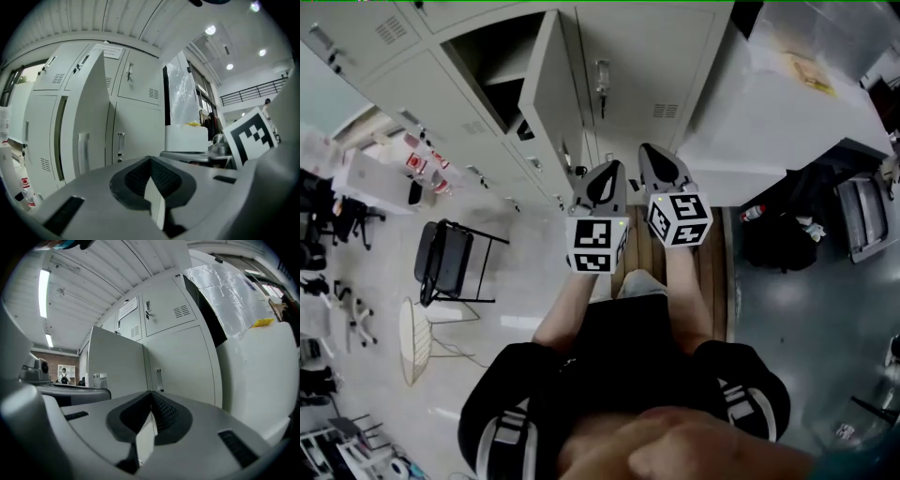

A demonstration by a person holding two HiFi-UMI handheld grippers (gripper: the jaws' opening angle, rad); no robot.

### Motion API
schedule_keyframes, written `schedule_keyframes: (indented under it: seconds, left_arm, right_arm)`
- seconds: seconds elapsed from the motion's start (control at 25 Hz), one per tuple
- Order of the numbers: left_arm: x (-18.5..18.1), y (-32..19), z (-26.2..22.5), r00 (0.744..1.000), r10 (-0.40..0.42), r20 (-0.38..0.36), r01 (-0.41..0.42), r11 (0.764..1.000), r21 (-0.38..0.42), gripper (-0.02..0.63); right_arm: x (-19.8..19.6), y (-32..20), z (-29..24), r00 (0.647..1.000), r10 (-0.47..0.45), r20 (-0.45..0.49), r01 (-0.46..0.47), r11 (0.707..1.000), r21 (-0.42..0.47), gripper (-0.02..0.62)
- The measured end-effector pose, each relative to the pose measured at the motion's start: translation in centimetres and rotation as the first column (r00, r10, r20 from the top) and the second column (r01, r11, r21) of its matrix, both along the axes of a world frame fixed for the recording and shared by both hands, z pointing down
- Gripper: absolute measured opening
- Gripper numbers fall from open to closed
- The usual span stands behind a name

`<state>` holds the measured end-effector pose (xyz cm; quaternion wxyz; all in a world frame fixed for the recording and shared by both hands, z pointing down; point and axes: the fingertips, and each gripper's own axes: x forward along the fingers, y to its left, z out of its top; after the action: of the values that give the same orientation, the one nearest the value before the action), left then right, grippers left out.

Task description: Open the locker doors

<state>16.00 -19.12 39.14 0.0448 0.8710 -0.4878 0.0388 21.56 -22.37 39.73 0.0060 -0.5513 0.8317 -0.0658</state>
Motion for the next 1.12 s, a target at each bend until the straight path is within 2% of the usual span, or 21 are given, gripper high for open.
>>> schedule_keyframes:
  seconds: [0.2,0.36,0.56,0.72,0.84,0.92,0.96,1.12]
  left_arm:
    - [0.9,-1.4,-3.3,0.999,-0.038,-0.002,0.038,0.999,0.009,0.009]
    - [1.9,-2.2,-7.3,0.999,-0.035,-0.038,0.036,0.999,0.04,0.009]
    - [3.0,-3.3,-10.9,0.997,-0.032,-0.065,0.036,0.997,0.065,0.009]
    - [2.9,-4.4,-15.1,0.997,-0.055,-0.049,0.061,0.989,0.136,0.009]
    - [2.7,-5.6,-18.0,0.997,-0.053,-0.048,0.061,0.98,0.19,0.009]
    - [2.6,-6.3,-19.6,0.998,-0.045,-0.042,0.053,0.977,0.204,0.009]
    - [2.4,-6.4,-20.4,0.998,-0.038,-0.042,0.046,0.977,0.206,0.009]
    - [1.8,-7.2,-24.0,0.999,-0.032,-0.038,0.04,0.97,0.239,0.009]
  right_arm:
    - [1.6,-1.5,-2.6,1.0,-0.029,0.0,0.029,1.0,-0.007,0.018]
    - [2.1,-2.4,-5.6,0.999,-0.054,-0.011,0.054,0.998,0.017,0.018]
    - [2.0,-3.8,-8.8,0.992,-0.099,-0.075,0.104,0.992,0.069,0.018]
    - [1.8,-5.2,-11.9,0.986,-0.109,-0.126,0.122,0.987,0.102,0.018]
    - [1.5,-6.7,-14.4,0.986,-0.157,-0.058,0.162,0.983,0.091,0.018]
    - [2.1,-7.8,-15.9,0.988,-0.153,0.001,0.152,0.985,0.077,0.02]
    - [2.3,-8.1,-16.7,0.991,-0.137,-0.001,0.136,0.987,0.083,0.018]
    - [1.9,-9.0,-20.5,0.986,-0.123,-0.109,0.139,0.98,0.145,0.018]
